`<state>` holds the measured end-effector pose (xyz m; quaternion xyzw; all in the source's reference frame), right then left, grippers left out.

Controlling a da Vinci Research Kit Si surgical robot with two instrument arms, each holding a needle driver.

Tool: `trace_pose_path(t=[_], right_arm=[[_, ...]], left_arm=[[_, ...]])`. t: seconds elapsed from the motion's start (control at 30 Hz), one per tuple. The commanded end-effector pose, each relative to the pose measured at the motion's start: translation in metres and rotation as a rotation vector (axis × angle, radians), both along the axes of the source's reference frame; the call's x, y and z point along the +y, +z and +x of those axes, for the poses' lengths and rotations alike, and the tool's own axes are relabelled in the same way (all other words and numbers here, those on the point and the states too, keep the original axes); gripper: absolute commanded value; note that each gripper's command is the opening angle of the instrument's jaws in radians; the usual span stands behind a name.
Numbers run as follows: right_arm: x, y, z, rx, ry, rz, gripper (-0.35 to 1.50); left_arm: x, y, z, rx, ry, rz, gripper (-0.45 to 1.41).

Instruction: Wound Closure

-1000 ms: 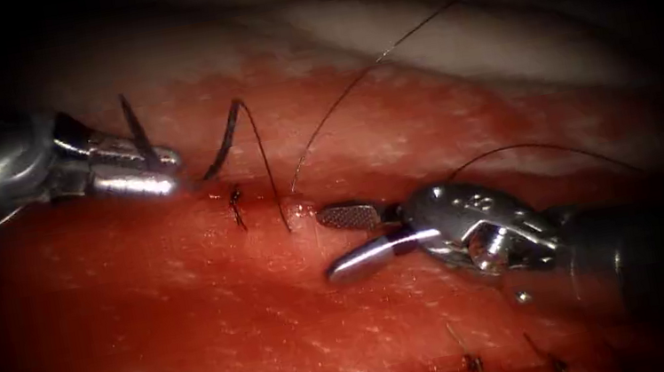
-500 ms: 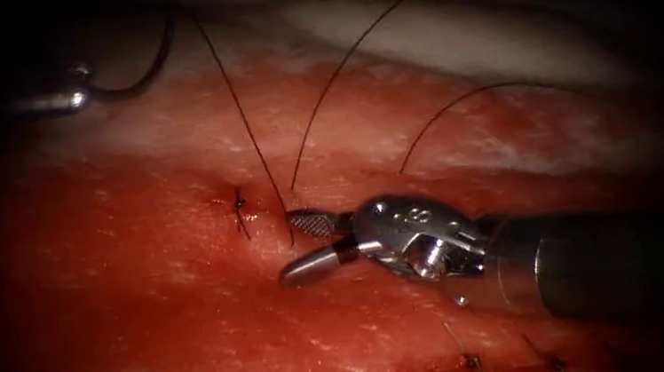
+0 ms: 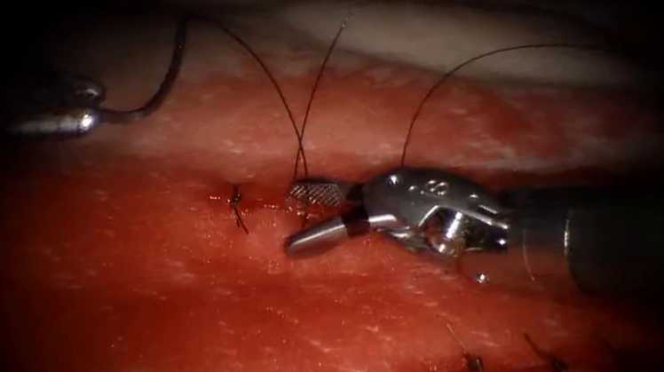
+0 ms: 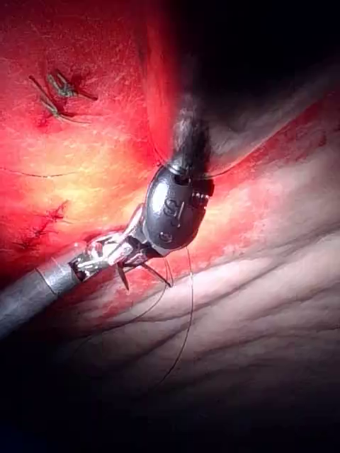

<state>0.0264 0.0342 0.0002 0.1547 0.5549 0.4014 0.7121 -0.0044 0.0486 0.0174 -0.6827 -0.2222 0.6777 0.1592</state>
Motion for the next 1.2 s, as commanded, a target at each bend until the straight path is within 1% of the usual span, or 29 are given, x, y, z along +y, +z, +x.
trace_pose_path(t=[0.03,0.23,0.27,0.3,0.37,0.4,0.43,0.57,0.6,0.63,0.7,0.73,0.87,0.93,1.03,1.07,1.13,1.17,1.2], right_arm=[[0.0001,0.0003,0.0009,0.006,-0.003,-0.003,1.31],[-0.0009,0.0006,0.0012,0.020,-0.027,-0.012,1.26],[-0.0010,0.0007,0.0012,0.020,-0.032,-0.011,1.23],[-0.0013,0.0007,0.0012,0.016,-0.045,-0.002,1.13],[-0.0020,0.0009,0.0015,0.044,-0.111,0.035,0.61],[-0.0023,0.0010,0.0016,0.045,-0.136,0.038,-0.10],[-0.0026,0.0011,0.0017,0.056,-0.141,0.053,-0.35],[-0.0033,0.0005,0.0020,0.076,-0.125,0.126,-0.35],[-0.0035,-0.0005,0.0021,0.107,-0.070,0.304,-0.35],[-0.0036,-0.0017,0.0020,0.123,-0.041,0.408,-0.35],[-0.0035,-0.0028,0.0020,0.095,-0.087,0.317,-0.35],[-0.0035,-0.0044,0.0020,0.106,-0.090,0.302,-0.35],[-0.0040,-0.0065,0.0025,0.111,-0.096,0.309,-0.35],[-0.0048,-0.0081,0.0032,0.129,-0.116,0.317,-0.35],[-0.0059,-0.0098,0.0040,0.141,-0.130,0.323,-0.35],[-0.0067,-0.0111,0.0045,0.149,-0.141,0.328,-0.35],[-0.0073,-0.0124,0.0049,0.155,-0.151,0.327,-0.35],[-0.0080,-0.0143,0.0055,0.161,-0.162,0.311,-0.35],[-0.0082,-0.0150,0.0057,0.167,-0.164,0.301,-0.35]], left_arm=[[-0.0005,0.0004,-0.0005,-0.001,0.000,0.002,-0.35],[-0.0003,0.0002,-0.0004,-0.005,0.002,-0.001,-0.35],[-0.0003,0.0001,-0.0004,-0.006,0.002,-0.001,-0.35],[-0.0003,0.0001,-0.0004,-0.006,0.002,-0.001,-0.35],[-0.0003,0.0001,-0.0004,-0.006,0.002,-0.007,-0.35],[-0.0003,0.0001,-0.0004,-0.006,0.002,-0.007,-0.35],[-0.0003,0.0001,-0.0004,-0.006,0.003,-0.007,-0.35],[-0.0002,0.0003,-0.0001,-0.008,0.005,-0.007,-0.35],[-0.0002,0.0006,0.0002,0.000,0.000,-0.009,-0.35],[-0.0003,0.0012,0.0006,0.007,-0.004,-0.012,-0.35],[-0.0004,0.0016,0.0010,0.011,-0.005,-0.016,-0.35],[-0.0006,0.0023,0.0015,0.018,-0.008,-0.020,-0.35],[-0.0008,0.0025,0.0018,0.021,-0.009,-0.023,-0.35],[-0.0008,0.0025,0.0019,0.021,-0.008,-0.023,-0.35],[-0.0010,0.0025,0.0019,0.021,-0.008,-0.024,-0.35],[-0.0011,0.0026,0.0021,0.023,-0.008,-0.025,-0.35],[-0.0011,0.0026,0.0024,0.026,-0.011,-0.025,-0.35],[-0.0011,0.0027,0.0029,0.035,-0.017,-0.025,-0.35],[-0.0011,0.0028,0.0031,0.038,-0.019,-0.025,-0.35]])
